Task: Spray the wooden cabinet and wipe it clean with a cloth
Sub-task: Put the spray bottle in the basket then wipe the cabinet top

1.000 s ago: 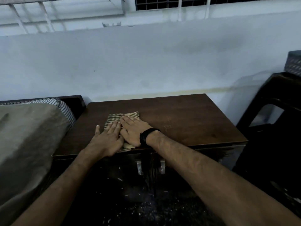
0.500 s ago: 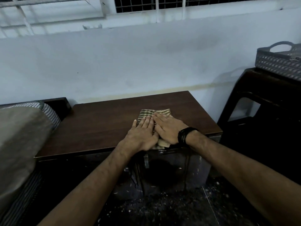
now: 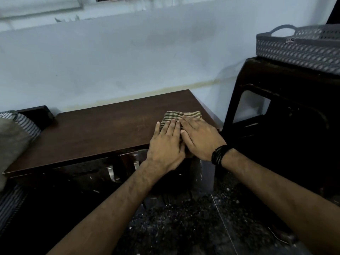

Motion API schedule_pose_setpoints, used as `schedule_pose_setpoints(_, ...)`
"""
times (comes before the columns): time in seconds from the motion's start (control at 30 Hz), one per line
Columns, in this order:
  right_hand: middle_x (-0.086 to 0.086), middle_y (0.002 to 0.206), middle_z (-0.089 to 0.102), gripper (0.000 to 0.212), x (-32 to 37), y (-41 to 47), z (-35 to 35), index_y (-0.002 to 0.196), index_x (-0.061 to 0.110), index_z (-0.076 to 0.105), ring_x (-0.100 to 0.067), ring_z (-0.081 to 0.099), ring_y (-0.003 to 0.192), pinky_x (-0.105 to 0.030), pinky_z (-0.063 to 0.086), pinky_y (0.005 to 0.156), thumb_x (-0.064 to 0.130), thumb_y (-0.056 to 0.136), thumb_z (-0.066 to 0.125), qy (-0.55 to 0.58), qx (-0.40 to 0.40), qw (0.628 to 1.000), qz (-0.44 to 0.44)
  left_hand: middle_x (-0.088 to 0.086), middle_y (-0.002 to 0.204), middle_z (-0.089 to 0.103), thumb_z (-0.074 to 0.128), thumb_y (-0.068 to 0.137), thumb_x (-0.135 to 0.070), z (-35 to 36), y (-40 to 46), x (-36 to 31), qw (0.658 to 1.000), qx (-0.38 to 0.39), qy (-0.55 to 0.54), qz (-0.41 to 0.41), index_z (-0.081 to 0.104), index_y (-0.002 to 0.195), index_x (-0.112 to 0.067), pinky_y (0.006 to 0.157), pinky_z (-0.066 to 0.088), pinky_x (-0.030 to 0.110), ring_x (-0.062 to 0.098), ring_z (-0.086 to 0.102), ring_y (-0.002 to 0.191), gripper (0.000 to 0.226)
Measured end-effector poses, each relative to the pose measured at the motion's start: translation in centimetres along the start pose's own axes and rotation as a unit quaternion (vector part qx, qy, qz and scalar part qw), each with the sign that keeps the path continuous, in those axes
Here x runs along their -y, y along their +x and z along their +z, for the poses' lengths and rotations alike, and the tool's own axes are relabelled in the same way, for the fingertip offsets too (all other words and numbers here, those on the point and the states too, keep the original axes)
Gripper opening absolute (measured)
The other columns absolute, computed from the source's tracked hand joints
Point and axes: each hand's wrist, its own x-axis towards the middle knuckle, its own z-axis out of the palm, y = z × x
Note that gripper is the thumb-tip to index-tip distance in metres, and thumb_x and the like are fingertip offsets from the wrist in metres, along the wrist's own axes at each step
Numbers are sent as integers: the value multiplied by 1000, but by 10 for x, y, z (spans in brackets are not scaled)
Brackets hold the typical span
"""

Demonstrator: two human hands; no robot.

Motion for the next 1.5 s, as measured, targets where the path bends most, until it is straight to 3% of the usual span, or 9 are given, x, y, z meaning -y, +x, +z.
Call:
schedule_pose_setpoints(0.3,-10,144,51,50,-4,-27,26,142,8,45,-26,46,133,-40,29,115,33,101,30,-48,-100,994,-16,13,151,48,44,98,-35,33,-15,-12,985,-171,22,-4,43,147,-5,124,18,50,27,43,141,58)
schedule_pose_setpoints(0.57,-15,162,13,62,-5,-57,64,155,3,14,-29,12,151,-41,16,122,15,97,35,-109,-167,980,-9,13,168,3,46,92,-23,64,-32,-26,980,-195,51,5,10,159,-5,126,7,47,29,0,156,77)
schedule_pose_setpoints(0.77,-18,161,7,62,0,-64,76,153,2,14,-31,10,150,-43,18,121,22,96,28,-105,-161,981,19,11,168,-7,42,99,-28,81,-35,-25,980,-192,49,14,5,159,-5,126,6,47,26,-5,156,74)
schedule_pose_setpoints(0.9,-20,161,13,71,14,-79,109,154,3,7,-31,11,150,-42,12,120,24,91,31,-77,-117,988,67,9,167,10,35,98,-32,101,-45,-17,983,-165,68,49,16,158,-7,126,6,44,23,4,156,67)
schedule_pose_setpoints(1.0,-18,138,50,62,21,-109,146,143,8,35,-34,47,131,-42,33,113,27,84,36,-40,-52,994,90,9,154,45,34,97,-36,131,-62,-11,988,-95,85,88,42,149,-8,126,-4,43,25,29,150,59)
schedule_pose_setpoints(1.1,-11,118,61,43,23,-125,169,124,13,47,-30,64,107,-40,39,101,33,87,40,-24,-44,993,105,6,143,58,37,96,-36,155,-68,-16,991,-64,66,99,57,139,-9,126,-4,42,25,46,141,55)
schedule_pose_setpoints(1.3,-18,146,46,50,33,-109,173,142,6,42,-29,34,140,-39,12,118,31,98,36,98,-114,976,155,0,135,65,41,93,-31,155,-56,-19,983,-156,22,88,62,135,-14,125,3,46,19,53,134,49)
schedule_pose_setpoints(1.43,-17,154,34,52,28,-80,143,145,5,38,-25,22,147,-37,5,123,27,98,32,130,-229,948,181,2,143,59,39,97,-27,133,-32,-26,967,-243,4,79,54,141,-12,126,1,48,18,39,140,49)
schedule_pose_setpoints(1.5,-18,154,31,54,18,-68,126,147,5,34,-27,23,146,-40,10,122,24,96,34,97,-273,939,184,4,146,56,40,95,-26,120,-19,-29,962,-262,11,80,51,143,-10,125,-1,50,19,34,143,52)
